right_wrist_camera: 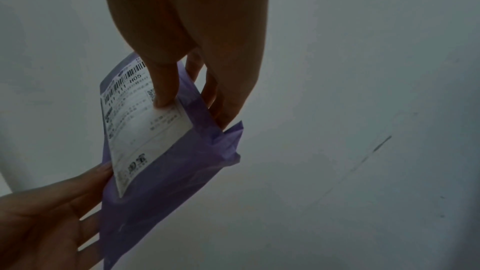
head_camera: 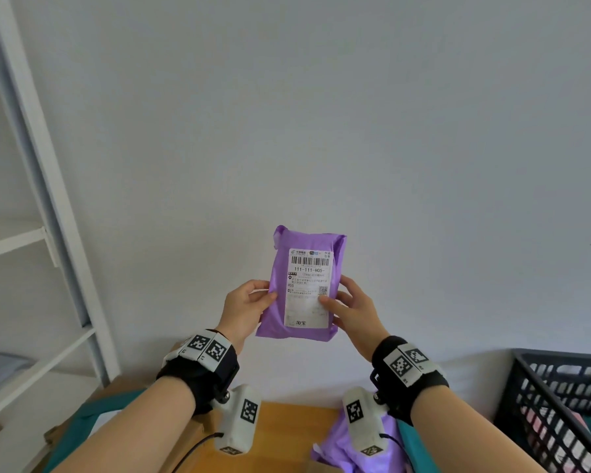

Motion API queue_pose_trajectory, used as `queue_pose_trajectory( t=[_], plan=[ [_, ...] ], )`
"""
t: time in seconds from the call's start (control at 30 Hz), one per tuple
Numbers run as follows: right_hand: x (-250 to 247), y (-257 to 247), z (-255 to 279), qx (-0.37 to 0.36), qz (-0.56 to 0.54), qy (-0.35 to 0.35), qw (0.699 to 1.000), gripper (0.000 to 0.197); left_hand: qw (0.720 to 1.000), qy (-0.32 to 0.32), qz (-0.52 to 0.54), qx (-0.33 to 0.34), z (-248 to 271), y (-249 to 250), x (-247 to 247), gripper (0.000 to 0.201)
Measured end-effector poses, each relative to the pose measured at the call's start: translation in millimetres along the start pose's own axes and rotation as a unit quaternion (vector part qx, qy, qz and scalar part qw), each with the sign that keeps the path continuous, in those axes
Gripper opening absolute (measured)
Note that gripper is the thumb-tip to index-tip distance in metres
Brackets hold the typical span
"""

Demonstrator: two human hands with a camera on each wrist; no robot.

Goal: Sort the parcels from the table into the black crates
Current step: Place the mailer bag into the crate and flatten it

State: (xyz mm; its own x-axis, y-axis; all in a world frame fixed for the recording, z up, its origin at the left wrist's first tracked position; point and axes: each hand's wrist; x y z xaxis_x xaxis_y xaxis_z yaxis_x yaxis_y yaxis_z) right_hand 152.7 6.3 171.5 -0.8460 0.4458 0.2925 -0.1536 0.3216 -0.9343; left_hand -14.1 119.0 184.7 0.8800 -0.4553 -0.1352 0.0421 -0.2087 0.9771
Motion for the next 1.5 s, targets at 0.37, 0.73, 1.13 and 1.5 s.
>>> queue_pose_trajectory(
  t=[0.37,0.73,1.13,1.5],
  plan=[
    [12.2,2.6,7.7,0.003,0.008,0.016,1.000,0.041,1.000,-0.008,0.006,-0.001,7.4,-0.4,-11.0,0.010],
    [-20.4,11.8,58.7,0.017,0.049,0.102,0.993,0.061,0.995,-0.088,0.010,-0.039,15.1,-26.3,27.9,0.009],
    [-94.4,6.0,172.0,0.053,0.078,0.317,0.944,0.068,0.957,-0.280,0.003,-0.081,66.9,-57.5,145.4,0.006],
    [-138.1,-17.7,305.7,0.062,0.087,0.439,0.892,0.050,0.904,-0.417,-0.059,-0.070,166.0,-53.7,237.8,0.022]
  ],
)
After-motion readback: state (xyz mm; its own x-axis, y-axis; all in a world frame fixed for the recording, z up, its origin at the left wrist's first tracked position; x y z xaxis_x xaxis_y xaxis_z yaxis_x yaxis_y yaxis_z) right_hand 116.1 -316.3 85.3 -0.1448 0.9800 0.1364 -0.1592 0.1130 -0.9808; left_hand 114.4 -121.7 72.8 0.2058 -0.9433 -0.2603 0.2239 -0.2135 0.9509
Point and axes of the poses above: each hand's wrist, its own z-axis away from the middle knuckle, its own x-axis out of the palm, y = z × x, and after that the axes turned 9 degrees about -z, right-handed
